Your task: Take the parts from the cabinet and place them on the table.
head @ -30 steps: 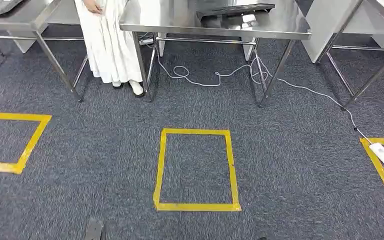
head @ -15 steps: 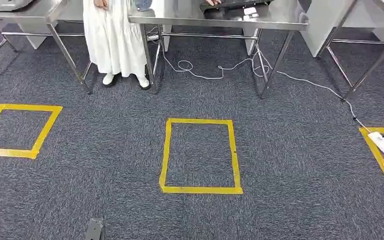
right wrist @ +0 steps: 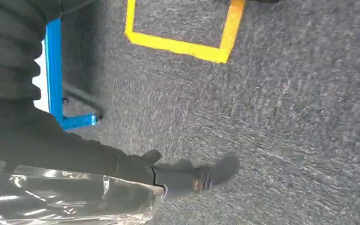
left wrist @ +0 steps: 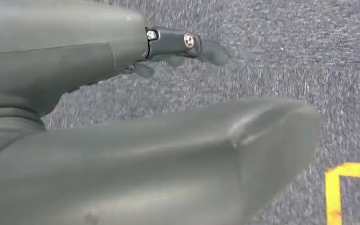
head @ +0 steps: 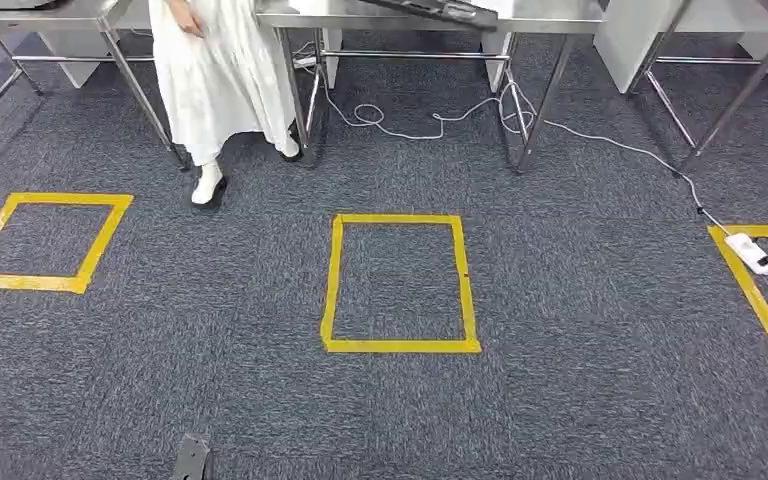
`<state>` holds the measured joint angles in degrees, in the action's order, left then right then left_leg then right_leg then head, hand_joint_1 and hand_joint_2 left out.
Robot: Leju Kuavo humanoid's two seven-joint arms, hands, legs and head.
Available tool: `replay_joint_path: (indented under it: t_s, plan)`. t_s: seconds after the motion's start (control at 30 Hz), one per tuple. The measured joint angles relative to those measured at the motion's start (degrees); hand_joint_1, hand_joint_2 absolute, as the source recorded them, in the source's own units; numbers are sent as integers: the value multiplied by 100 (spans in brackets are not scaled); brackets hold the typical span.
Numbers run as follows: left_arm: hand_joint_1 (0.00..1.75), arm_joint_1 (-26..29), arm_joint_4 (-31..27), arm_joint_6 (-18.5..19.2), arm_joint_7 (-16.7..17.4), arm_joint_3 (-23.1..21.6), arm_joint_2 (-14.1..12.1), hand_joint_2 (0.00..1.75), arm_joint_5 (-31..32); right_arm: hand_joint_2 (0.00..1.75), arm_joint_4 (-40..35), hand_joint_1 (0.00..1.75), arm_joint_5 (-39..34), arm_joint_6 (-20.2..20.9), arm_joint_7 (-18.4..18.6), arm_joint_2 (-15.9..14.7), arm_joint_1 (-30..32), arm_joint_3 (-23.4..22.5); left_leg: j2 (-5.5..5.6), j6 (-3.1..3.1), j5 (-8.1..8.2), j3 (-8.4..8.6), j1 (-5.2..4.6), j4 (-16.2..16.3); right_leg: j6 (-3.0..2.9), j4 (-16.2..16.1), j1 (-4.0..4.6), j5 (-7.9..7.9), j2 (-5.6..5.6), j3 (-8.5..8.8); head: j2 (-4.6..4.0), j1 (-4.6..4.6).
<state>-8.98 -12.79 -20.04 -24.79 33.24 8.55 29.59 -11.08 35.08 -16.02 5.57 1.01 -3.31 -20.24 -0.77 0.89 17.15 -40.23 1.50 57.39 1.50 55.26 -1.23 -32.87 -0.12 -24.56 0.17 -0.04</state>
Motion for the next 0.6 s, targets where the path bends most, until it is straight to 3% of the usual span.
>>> replay_joint_path:
  t_s: [0.03, 0.07, 0.1, 0.13, 0.17, 0.2, 0.23, 0.27, 0.3, 0.33, 0.37, 0.4, 0.43, 0.47, 0.5, 0.53, 0.57, 0.6]
  plan:
    - [0, 21, 7, 0, 7, -7, 7, 0, 0, 175, 2, 0, -13, 0, 2, -7, 24, -17, -3, 41, -32, -6, 44, -3, -77, -9, -33, 59, -10, -14, 0, -39]
    - [0, 39, 9, 0, 24, -13, -2, 0, 2, 175, 2, 0, -17, 0, 9, 4, 39, -33, 3, 40, 226, -57, 76, 145, -160, -8, -33, 110, -28, -31, 0, -30]
    - [0, 57, 9, -2, 31, -20, -4, 0, 4, 175, 2, 0, -17, 0, 9, 7, 44, -35, 11, 38, 623, -151, 69, 464, -229, -6, -16, 153, -31, -64, 0, -39]
    - [0, 60, 9, -2, 35, -24, -2, 0, 9, 175, 2, 0, -15, 0, 9, -4, 47, -37, 32, 49, 907, -257, 60, 818, -266, -3, 2, 179, -25, -93, 0, -48]
    - [0, 60, 9, -2, 48, -33, -2, 0, 17, 175, 2, 0, -11, 15, 2, -9, 49, -39, 42, 66, 1232, -447, 59, 1483, -294, 4, 39, 224, -8, -147, 0, -39]
    - [0, 62, 9, -2, 63, -42, -2, 0, 17, 175, 2, 0, -11, 24, -4, -9, 57, -39, 42, 66, 1324, -518, 59, 1842, -301, 9, 70, 248, 16, -180, 0, -46]
    - [0, 66, 9, -2, 74, -55, -2, 0, 20, 175, 2, 0, -11, 48, -15, -9, 72, -39, 43, 55, 1311, -483, 55, 1936, -286, 11, 91, 260, 50, -193, 0, -42]
    - [0, 67, 9, -2, 92, -68, -2, 0, 26, 175, 4, 0, -2, 57, -24, -9, 84, -41, 45, 21, 1207, -309, 49, 1794, -293, 14, 113, 276, 96, -177, 0, -41]
    - [0, 66, 9, -2, 107, -72, -2, 0, 33, 175, 7, 0, 11, 68, -31, -9, 86, -39, 75, -38, 1017, -4, 24, 1380, -283, 18, 137, 282, 153, -151, 0, -48]
    - [0, 67, 9, -2, 116, -74, -4, 0, 35, 175, 7, 0, 18, 70, -37, -7, 81, -39, 188, -127, 813, 336, 5, 857, -280, 22, 161, 284, 214, -137, 0, -46]
    - [0, 66, 9, -4, 124, -74, -19, 0, 35, 175, 7, 0, 22, 78, -37, 13, 83, -41, 393, -229, 714, 548, -27, 509, -281, 22, 136, 282, 253, -145, 0, -46]
    - [0, 91, 11, -9, 157, -77, -88, 0, 35, 175, 20, 0, 26, 107, -37, 81, 54, -41, 620, -340, 762, 645, 6, 402, -245, 54, 183, 300, 293, -228, 0, 51]
    - [0, 105, 13, -20, 162, -79, -68, 0, 39, 175, 24, 0, 33, 107, -31, 39, 44, -44, 557, -309, 743, 653, -55, 331, -209, 45, 38, 322, 374, -251, 0, 41]
    - [0, 106, 15, -22, 190, -79, -81, 0, 37, 175, 24, 0, 46, 111, -31, 63, 15, -44, 519, -320, 730, 654, -98, 315, -177, 35, 57, 341, 427, -258, 0, -22]
    - [0, 94, 15, -39, 208, -77, -72, 0, 24, 175, 26, 0, 61, 111, -28, 72, 20, -44, 448, -344, 703, 669, -136, 271, -140, 0, -5, 364, 521, -269, 0, -28]
    - [0, 73, 15, -37, 216, -79, -61, 0, 28, 175, 26, 0, 72, 109, -13, 42, 25, -44, 345, -382, 688, 770, -124, 64, -88, -98, 99, 395, 571, -228, 0, -42]
    - [0, 53, 13, -37, 221, -81, -48, 0, 39, 175, 28, 0, 74, 109, -4, 48, 48, -44, 241, -346, 696, 954, -64, -262, -98, 35, 72, 325, 347, -322, 0, -38]
    - [0, 47, 13, -37, 221, -79, -35, 0, 41, 175, 28, 0, 74, 109, 0, 44, 44, -44, 207, -397, 657, 990, -36, -354, -79, 259, 76, 230, 179, -500, 0, 9]
